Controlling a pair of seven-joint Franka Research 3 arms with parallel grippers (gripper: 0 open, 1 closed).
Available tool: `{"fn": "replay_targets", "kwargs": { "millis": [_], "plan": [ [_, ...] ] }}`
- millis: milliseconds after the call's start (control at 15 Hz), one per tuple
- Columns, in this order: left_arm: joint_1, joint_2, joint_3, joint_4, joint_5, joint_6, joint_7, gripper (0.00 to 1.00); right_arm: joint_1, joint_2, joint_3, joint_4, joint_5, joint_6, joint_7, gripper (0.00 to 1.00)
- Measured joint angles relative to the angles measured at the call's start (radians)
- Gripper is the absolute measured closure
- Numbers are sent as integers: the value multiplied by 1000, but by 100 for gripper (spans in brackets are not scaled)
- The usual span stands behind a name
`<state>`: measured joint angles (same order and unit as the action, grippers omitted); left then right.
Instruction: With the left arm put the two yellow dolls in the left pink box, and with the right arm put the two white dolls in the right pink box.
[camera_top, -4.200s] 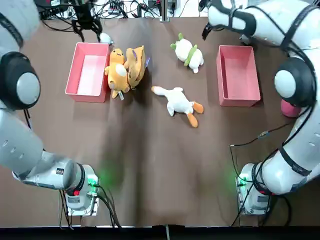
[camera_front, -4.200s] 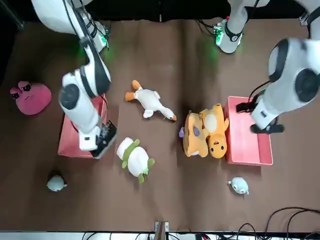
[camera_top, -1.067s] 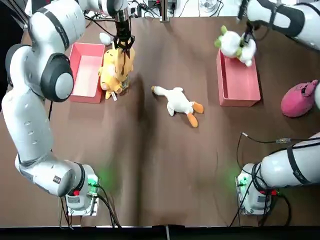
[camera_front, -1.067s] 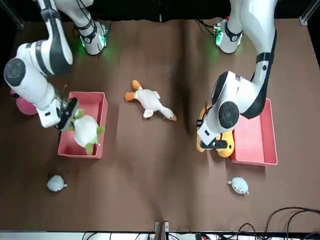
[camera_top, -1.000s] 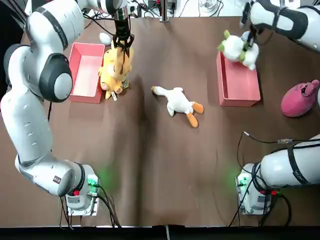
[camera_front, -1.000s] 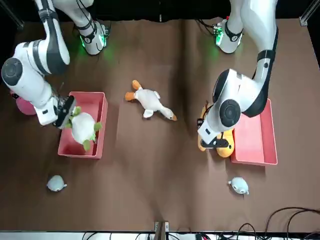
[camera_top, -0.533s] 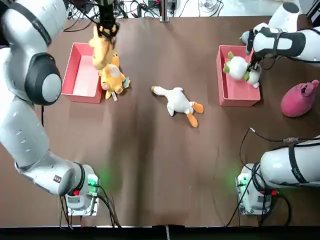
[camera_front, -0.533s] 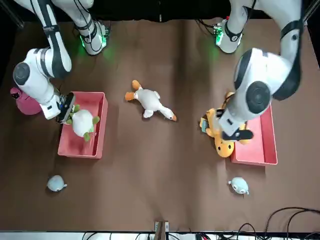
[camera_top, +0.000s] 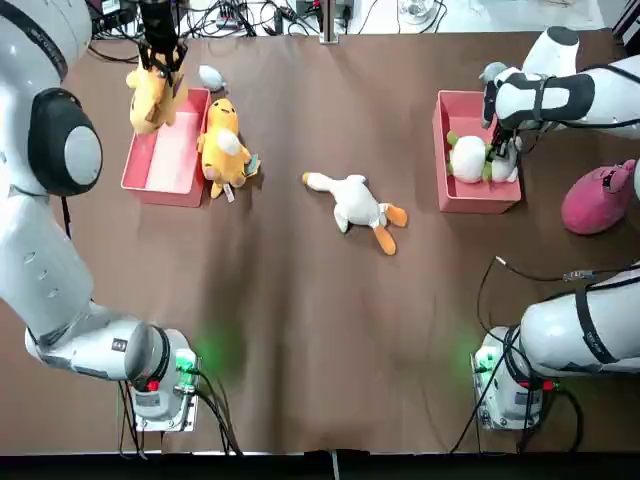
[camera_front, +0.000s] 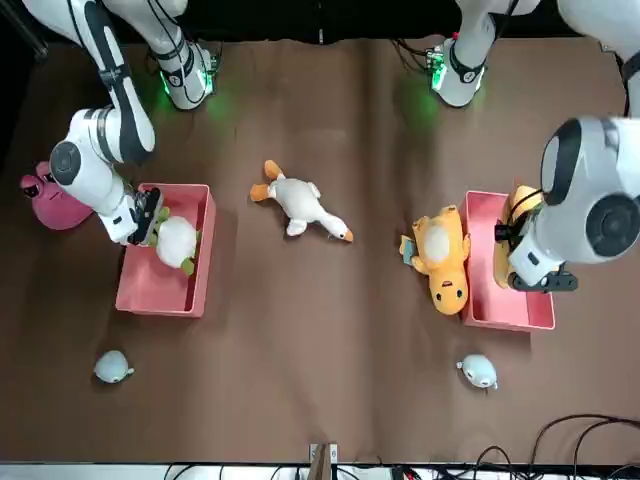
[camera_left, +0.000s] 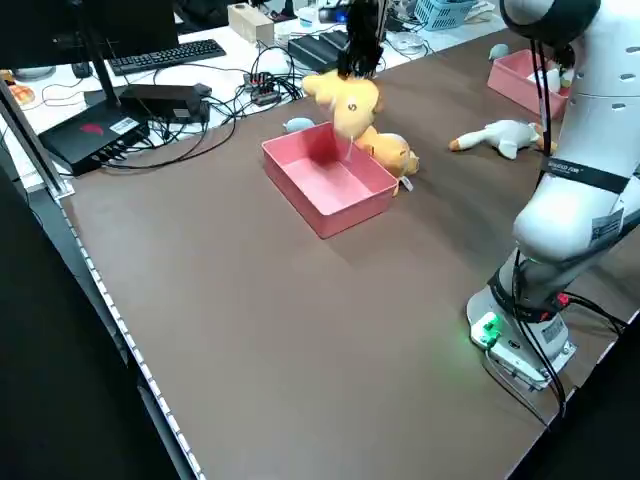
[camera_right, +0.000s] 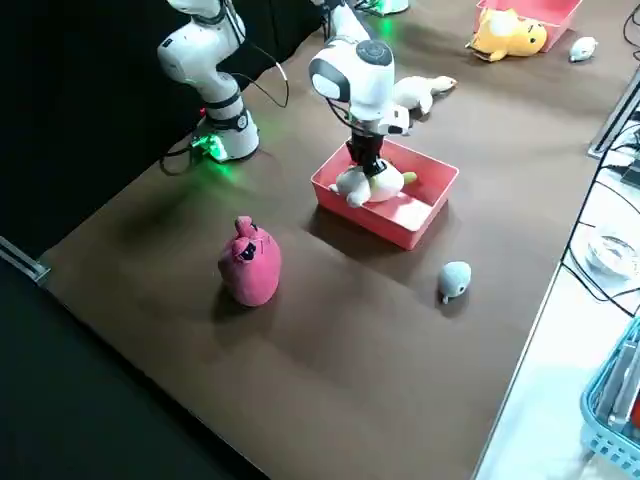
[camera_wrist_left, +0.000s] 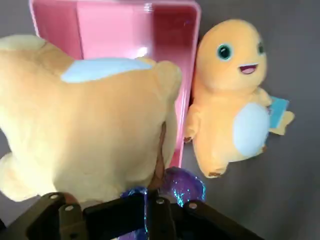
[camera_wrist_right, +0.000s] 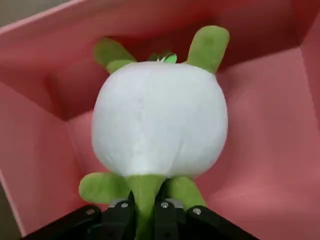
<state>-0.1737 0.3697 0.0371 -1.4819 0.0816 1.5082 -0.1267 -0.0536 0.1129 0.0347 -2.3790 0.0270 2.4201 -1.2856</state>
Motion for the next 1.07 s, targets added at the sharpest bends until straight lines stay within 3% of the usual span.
{"fn": "replay_targets", "kwargs": {
  "millis": [267, 467, 533, 733, 867, 933, 1067],
  "plan": [
    [30, 94, -1, -14, 0, 33, 0, 100, 1, 9, 1, 0, 16, 0, -1, 87],
    [66, 166, -2, -15, 0, 109, 2, 99, 4, 9, 2, 1, 28, 0, -2, 66],
    [76, 186, -2, -14, 0, 130, 5, 95, 5, 9, 2, 3, 30, 0, -2, 57],
    [80, 214, -6, -13, -1, 148, -6, 68, 8, 3, 3, 23, 31, -1, -3, 26],
    [72, 209, -12, -4, -1, 148, -12, 50, 12, -12, 3, 73, 32, -74, -3, 7],
    [69, 203, -23, 4, -1, 148, -13, 41, 15, -22, 3, 113, 32, -131, -3, 0],
    [69, 181, -77, 15, -2, 144, -28, 23, 32, -36, 3, 202, 37, -229, 18, 0]
  ]
}}
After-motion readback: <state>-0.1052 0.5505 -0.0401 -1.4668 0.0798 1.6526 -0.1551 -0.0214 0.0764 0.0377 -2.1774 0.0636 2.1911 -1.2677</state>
